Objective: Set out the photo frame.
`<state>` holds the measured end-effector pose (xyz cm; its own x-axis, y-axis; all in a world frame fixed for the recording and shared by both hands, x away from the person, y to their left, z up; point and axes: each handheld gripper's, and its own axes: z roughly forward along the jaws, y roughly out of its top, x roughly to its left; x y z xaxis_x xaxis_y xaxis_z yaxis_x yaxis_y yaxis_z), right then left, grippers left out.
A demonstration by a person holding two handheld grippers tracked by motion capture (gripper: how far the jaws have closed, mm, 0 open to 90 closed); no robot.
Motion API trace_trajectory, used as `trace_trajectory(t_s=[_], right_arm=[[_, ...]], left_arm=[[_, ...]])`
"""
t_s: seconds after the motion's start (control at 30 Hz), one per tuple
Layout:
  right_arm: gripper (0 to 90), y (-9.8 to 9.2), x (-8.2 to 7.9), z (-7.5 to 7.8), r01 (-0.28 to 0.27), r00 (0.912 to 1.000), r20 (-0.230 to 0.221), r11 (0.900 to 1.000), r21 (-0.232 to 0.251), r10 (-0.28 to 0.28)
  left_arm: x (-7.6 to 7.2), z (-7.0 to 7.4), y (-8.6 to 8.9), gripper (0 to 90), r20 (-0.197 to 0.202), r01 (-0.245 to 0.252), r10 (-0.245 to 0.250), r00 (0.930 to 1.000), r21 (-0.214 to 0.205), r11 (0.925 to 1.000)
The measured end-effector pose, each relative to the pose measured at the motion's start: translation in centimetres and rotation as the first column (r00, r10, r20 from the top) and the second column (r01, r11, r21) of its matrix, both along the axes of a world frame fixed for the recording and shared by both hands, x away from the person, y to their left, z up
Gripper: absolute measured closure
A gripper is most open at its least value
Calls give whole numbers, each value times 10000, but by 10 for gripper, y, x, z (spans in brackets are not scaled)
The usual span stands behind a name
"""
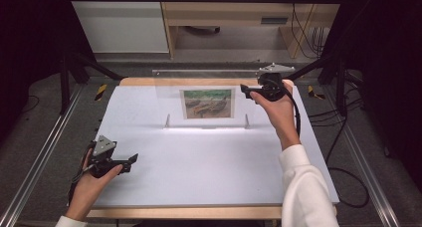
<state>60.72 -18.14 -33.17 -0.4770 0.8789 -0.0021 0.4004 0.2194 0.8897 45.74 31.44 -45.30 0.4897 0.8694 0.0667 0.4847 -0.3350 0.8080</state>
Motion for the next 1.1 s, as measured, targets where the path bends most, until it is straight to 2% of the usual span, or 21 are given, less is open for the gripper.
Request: trace_trajectory(t_s=[0.2,0.23,0.27,0.33,0.37,0.4,0.5,0.53,0.57,0.6,0.67,0.77,0.8,0.87,0.9,1.07,1.1], right_arm=[[174,-5,-8,0,281,9996,97,9990,-338,-278],[169,-8,-17,-3,306,9993,210,9985,-460,-297],[169,-8,-17,-3,306,9993,210,9985,-460,-297],[158,-11,-27,-8,353,9992,220,9978,-557,-341],[145,-14,-41,-17,386,9992,134,9970,-678,-378],[145,-14,-41,-17,386,9992,134,9970,-678,-378],[136,-21,-67,-36,422,9991,9,9970,-650,-422],[125,-25,-83,-50,520,9982,-257,9959,-741,-541],[125,-25,-83,-50,520,9982,-257,9959,-741,-541],[122,-28,-98,-65,518,9970,-533,9950,-857,-565],[119,-29,-104,-71,486,9964,-651,9952,-851,-543],[111,-33,-124,-94,420,9928,-1073,9929,-1110,-540],[97,-35,-132,-104,356,9895,-1344,9906,-1318,-535],[95,-35,-136,-108,319,9876,-1473,9886,-1474,-538],[95,-35,-145,-112,448,9843,-1614,9857,-1627,-714],[89,-38,-157,-116,486,9842,-1623,9894,-1365,-708],[89,-38,-159,-117,575,9850,-1530,9877,-1457,-799]], left_arm=[[0,0,0,77,42,-33,33,10000,68,10000],[0,0,0,77,17,-40,40,10000,82,10000],[0,0,0,77,17,-40,40,10000,82,10000],[0,-1,0,76,25,-53,52,10000,103,9999],[0,-2,-1,76,24,-47,47,10000,176,9998],[0,-2,-1,76,24,-47,47,10000,176,9998],[0,-3,-3,76,-7,-34,34,10000,259,9997],[-1,-3,-4,76,-1,-34,34,10000,285,9996],[-1,-4,-4,76,-24,-22,23,10000,305,9995],[-1,-4,-6,76,-14,-18,18,10000,330,9995],[-1,-5,-7,76,-54,4,-2,10000,402,9992],[-1,-7,-8,74,-71,5,-1,10000,497,9988],[-1,-8,-9,74,-86,-4,9,10000,570,9984],[0,-8,-9,73,-83,14,-8,10000,633,9980],[0,-8,-9,73,-58,-9,13,10000,659,9978],[0,-7,-8,72,0,-91,91,10000,662,9978],[-1,-7,-8,72,41,-112,110,9999,663,9977]])
